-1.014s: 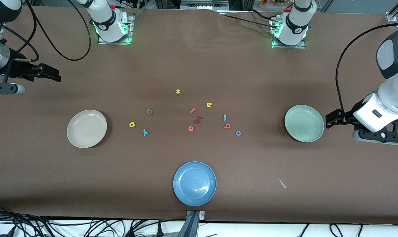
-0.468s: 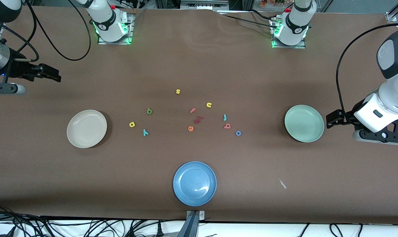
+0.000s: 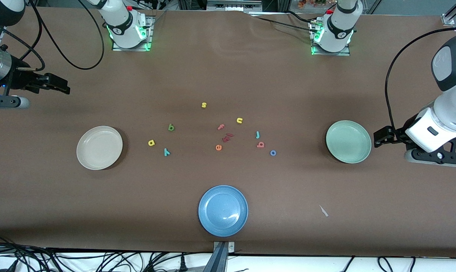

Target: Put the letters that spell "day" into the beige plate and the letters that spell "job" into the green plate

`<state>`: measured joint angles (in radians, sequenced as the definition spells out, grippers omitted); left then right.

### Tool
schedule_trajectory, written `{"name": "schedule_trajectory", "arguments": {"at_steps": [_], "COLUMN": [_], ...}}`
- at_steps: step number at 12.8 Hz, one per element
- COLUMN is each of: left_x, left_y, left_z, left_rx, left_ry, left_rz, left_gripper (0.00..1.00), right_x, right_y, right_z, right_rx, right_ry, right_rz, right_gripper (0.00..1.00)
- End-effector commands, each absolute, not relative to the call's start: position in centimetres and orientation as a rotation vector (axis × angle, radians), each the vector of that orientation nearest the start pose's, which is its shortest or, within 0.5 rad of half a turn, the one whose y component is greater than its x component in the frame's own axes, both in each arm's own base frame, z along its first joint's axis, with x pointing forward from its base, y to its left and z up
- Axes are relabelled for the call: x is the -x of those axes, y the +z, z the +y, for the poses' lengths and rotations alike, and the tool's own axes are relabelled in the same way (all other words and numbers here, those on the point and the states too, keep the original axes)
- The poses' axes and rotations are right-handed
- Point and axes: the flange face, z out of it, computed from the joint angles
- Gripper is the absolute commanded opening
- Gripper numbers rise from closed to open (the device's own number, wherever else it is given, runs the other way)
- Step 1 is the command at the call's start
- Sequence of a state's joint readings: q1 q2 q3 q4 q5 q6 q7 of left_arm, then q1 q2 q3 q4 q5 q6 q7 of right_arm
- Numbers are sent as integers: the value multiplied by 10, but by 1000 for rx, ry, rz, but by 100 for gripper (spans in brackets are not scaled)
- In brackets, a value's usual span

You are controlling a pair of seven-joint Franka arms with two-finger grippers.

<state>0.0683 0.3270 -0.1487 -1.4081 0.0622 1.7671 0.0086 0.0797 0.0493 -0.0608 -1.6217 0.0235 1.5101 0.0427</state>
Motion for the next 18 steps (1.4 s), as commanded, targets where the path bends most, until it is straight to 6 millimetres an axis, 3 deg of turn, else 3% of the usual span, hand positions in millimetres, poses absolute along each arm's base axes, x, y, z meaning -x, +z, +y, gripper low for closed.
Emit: {"name": "schedule_trajectory", "arguments": {"at_steps": [1,3,7,10,12,16,18], "left_x": [-663,-663,-664,-660,-650,-643,-646], "left_y": [520,522,496,458,424,379,352], "left_z": [-24,-24,-38,-84,-129,-194,-214], "left_rx": [3117,3121,3121,3115,3090,3088,3157], "left_ry": [-40,-45,36,181,295,393,481], "left_rz": [154,138,177,165,134,-150,-447], "left_gripper": [100,100,100,100,100,100,100], "right_x": [-558,-562,-567,-572,-572,-567,-564], "right_y": [565,553,526,504,489,451,428], "right_z": [15,18,39,48,61,88,100], "right_rx": [3124,3120,3114,3101,3108,3126,3129], "right_ry": [269,317,428,471,448,384,329], "right_rz": [46,20,-44,-37,-54,35,34], "right_gripper": [100,100,100,100,100,100,100]}}
